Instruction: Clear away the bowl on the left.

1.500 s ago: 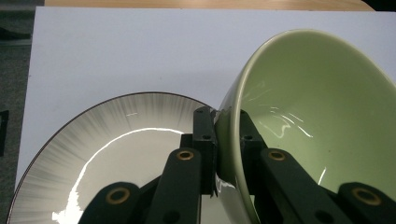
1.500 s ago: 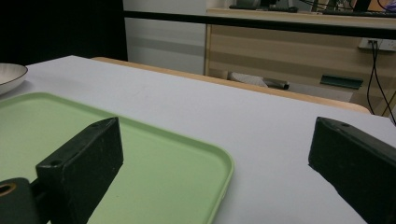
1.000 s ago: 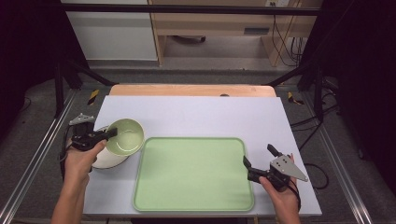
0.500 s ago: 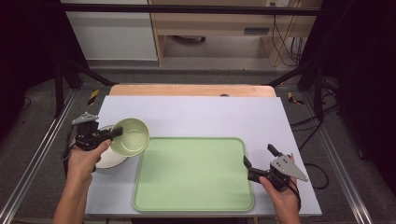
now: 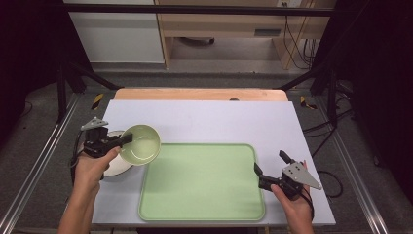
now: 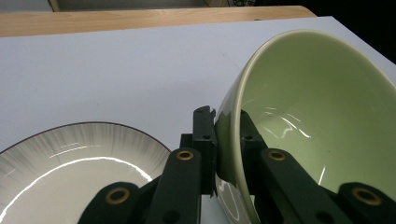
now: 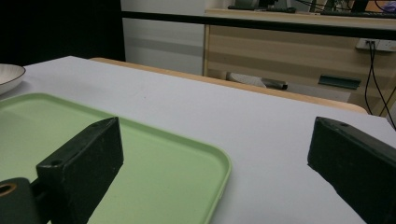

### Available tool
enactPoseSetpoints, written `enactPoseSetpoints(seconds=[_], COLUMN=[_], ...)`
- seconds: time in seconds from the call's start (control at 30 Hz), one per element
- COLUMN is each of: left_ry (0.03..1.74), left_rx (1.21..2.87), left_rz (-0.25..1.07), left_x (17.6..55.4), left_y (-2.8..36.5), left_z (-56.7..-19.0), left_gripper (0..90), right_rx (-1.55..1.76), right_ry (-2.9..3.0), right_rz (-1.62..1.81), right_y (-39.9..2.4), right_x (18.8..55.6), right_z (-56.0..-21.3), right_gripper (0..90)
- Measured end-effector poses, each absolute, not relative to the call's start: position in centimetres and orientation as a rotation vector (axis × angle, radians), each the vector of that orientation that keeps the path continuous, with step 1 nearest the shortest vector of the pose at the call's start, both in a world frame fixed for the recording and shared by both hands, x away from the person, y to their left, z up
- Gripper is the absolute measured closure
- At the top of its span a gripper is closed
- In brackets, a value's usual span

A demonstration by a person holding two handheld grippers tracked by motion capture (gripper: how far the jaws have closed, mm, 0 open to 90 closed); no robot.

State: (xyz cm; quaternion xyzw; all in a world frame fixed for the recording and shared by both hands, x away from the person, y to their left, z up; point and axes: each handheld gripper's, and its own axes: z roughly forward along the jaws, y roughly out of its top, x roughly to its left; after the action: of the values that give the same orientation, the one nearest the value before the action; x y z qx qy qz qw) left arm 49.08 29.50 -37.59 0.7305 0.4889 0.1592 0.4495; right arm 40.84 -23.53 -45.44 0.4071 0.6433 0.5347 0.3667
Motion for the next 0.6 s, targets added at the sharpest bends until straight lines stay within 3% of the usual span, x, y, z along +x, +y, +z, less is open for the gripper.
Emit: enactPoseSetpoints(seconds=[0.6], left_ry=[1.171], left_rx=[1.86], left_rz=[0.331], left_x=[49.4], left_y=[26.9], left_z=[-38.9], left_gripper=[82.4], right_rx=[1.044], right_ry=[1.655], right_rz=[1.373], right_y=[-23.5], right_x=[40.8], right_z=[-45.4], right_gripper=[3.7])
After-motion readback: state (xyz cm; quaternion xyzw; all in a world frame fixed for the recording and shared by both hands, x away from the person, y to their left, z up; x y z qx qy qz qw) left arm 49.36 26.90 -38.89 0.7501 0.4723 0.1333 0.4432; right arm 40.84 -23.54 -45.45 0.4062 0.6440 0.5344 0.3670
